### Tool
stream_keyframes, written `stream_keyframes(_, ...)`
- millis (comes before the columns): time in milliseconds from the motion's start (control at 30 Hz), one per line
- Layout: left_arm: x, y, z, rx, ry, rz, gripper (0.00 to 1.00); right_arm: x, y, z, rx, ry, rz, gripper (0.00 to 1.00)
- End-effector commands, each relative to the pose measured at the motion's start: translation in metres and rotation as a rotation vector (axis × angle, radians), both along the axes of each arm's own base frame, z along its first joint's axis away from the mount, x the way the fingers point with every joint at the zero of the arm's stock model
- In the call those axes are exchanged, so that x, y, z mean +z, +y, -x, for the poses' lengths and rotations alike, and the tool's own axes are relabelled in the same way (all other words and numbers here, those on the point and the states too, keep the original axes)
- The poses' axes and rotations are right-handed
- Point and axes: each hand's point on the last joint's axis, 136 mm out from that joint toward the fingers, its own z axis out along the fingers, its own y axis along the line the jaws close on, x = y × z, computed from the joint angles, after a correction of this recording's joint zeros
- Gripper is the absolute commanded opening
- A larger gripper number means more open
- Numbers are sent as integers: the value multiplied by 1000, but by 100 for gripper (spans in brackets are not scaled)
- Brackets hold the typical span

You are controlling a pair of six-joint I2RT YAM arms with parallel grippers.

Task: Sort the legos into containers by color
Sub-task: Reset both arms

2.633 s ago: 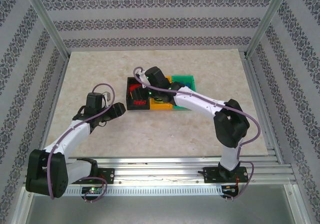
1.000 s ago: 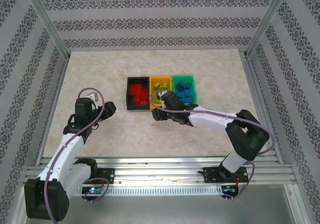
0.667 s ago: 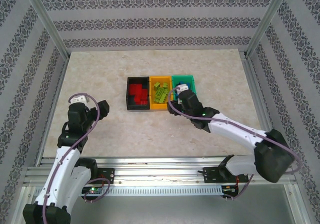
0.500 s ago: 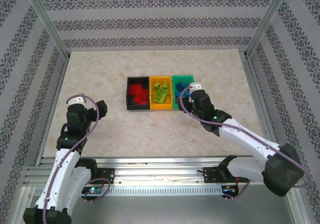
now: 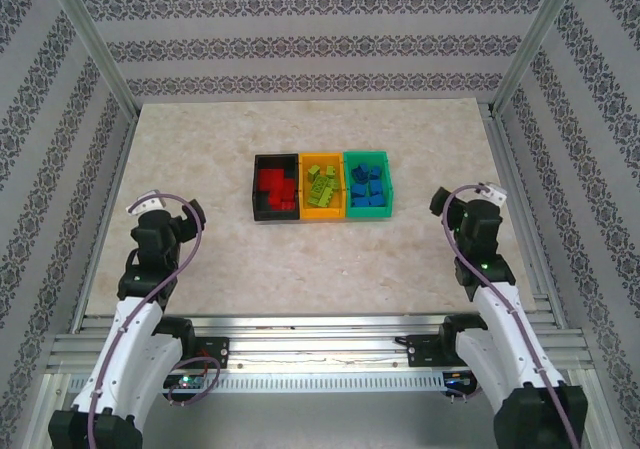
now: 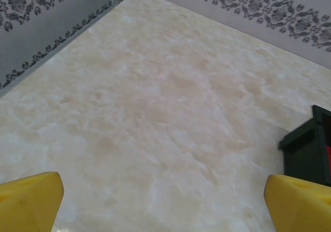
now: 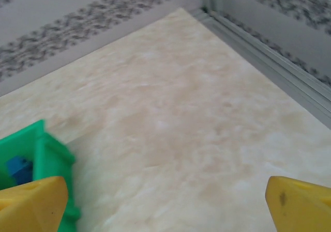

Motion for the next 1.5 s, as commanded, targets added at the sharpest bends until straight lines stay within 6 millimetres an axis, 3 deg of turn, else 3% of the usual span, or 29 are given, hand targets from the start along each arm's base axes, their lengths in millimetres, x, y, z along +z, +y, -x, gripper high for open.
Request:
stream_keyframes(0, 12, 23, -8, 123, -72, -45, 100, 8, -13, -2, -54, -70, -33, 98)
stream_keyframes(200, 1, 36, -16, 194, -52, -93, 100, 13, -43, -1, -194, -110, 111, 98)
stream_keyframes(233, -2, 40, -15, 226, -53, -92, 100, 2, -45, 1, -195, -101, 140, 98)
stream_keyframes(367, -9, 50, -11, 282, -83, -119, 100, -10, -53, 1, -229, -95, 192, 98)
stream_keyframes(533, -24, 50, -13, 276, -107, -135, 100, -28, -37, -17, -105, -78, 205, 98)
stream_keyframes(667, -34, 49, -24, 244, -105, -163, 100, -47, -37, -22, -104, -65, 208, 98)
stream_keyframes(900, -51, 46, -44, 195, -106, -190, 100, -42, -39, -35, -94, -86, 258, 98)
stream_keyframes(1167, -56, 44, -66, 155, -123, -219, 100, -44, -32, -50, -56, -97, 236, 98)
stream_keyframes(1467, -61, 39, -75, 113, -145, -214, 100, -50, 18, -79, 152, -98, 371, 98)
